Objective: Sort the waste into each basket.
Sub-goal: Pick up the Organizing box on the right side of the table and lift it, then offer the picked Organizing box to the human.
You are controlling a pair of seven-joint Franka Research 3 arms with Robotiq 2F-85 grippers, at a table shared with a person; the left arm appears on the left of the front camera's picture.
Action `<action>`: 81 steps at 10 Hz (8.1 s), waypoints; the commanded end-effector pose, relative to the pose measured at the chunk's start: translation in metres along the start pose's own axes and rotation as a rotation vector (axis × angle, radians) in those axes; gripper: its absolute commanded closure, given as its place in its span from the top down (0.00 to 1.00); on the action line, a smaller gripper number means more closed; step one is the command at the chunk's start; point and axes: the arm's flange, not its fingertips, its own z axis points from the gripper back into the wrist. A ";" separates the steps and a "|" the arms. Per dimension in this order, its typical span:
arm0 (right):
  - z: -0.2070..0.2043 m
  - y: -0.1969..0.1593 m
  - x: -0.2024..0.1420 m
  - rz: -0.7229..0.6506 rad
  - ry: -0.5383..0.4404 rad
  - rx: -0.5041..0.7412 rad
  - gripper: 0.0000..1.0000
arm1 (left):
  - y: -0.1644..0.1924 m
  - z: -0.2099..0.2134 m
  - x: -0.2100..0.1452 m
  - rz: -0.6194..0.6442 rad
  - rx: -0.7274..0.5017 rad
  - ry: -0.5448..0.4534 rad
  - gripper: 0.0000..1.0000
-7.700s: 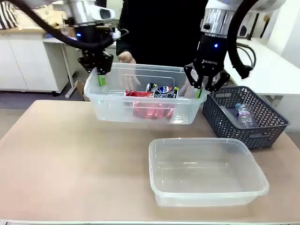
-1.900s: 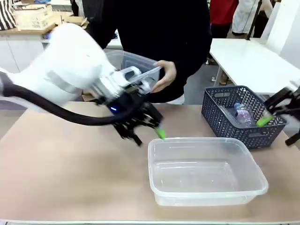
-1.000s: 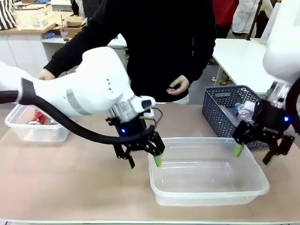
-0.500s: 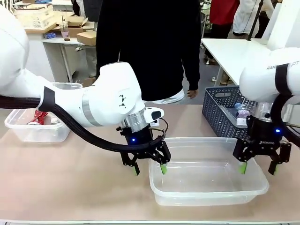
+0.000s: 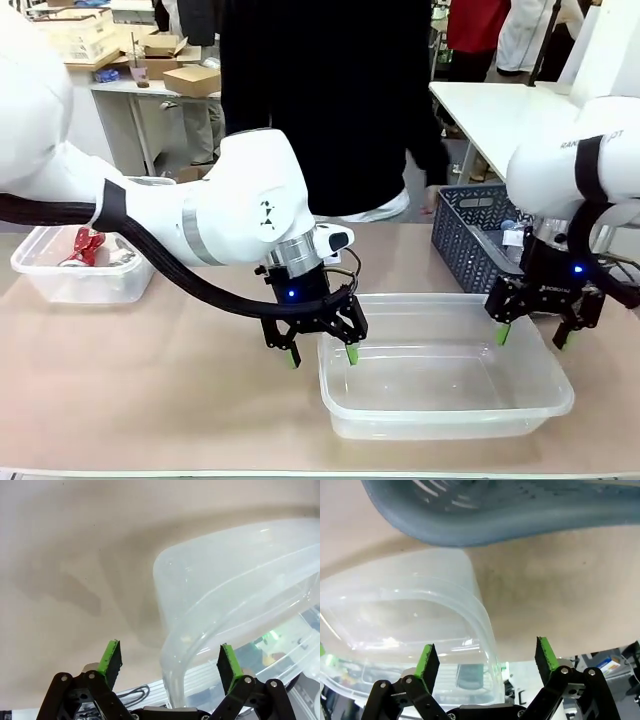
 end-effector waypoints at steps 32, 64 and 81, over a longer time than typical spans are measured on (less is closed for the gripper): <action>0.177 0.171 0.000 0.169 0.030 0.045 0.00 | 0.127 0.249 -0.083 0.296 -0.183 -0.275 0.00; 0.177 0.171 0.000 0.169 0.030 0.045 0.00 | 0.127 0.249 -0.083 0.296 -0.183 -0.275 0.00; 0.177 0.171 0.000 0.169 0.030 0.045 0.00 | 0.127 0.249 -0.083 0.296 -0.183 -0.275 0.00</action>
